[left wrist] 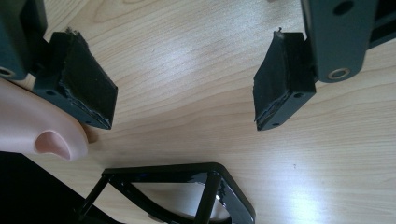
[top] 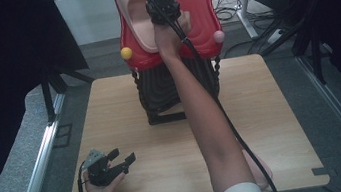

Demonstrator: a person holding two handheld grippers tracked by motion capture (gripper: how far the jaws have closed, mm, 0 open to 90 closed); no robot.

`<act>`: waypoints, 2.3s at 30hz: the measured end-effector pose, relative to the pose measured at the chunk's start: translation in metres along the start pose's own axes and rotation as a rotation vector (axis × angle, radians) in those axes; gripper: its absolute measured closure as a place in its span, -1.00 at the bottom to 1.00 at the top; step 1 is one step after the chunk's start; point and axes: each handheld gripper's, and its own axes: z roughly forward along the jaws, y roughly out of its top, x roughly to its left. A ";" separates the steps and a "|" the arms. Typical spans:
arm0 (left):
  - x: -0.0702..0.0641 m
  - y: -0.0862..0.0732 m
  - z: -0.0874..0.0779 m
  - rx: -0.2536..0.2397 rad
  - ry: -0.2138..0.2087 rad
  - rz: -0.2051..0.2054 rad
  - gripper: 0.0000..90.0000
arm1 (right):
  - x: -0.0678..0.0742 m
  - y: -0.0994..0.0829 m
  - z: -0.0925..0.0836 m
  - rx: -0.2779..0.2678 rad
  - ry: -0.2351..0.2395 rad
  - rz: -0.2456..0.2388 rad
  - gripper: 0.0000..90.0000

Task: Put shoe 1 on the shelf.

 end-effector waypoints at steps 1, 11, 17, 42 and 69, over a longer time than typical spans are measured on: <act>0.000 0.000 0.001 0.003 -0.001 0.001 -0.51 | 0.000 0.000 -0.001 0.004 -0.004 -0.002 0.78; -0.002 -0.001 0.000 0.003 0.005 0.008 -0.52 | -0.004 0.000 -0.017 -0.005 0.033 0.000 0.33; -0.002 -0.001 -0.002 0.001 0.008 0.009 -0.52 | -0.010 -0.010 -0.038 -0.014 0.096 0.023 0.28; -0.004 0.000 -0.003 -0.002 0.022 0.008 -0.52 | -0.030 -0.064 -0.144 0.019 0.294 -0.036 0.18; -0.010 -0.002 0.004 0.021 0.018 0.024 -0.52 | -0.084 -0.171 -0.230 0.106 0.409 -0.053 0.14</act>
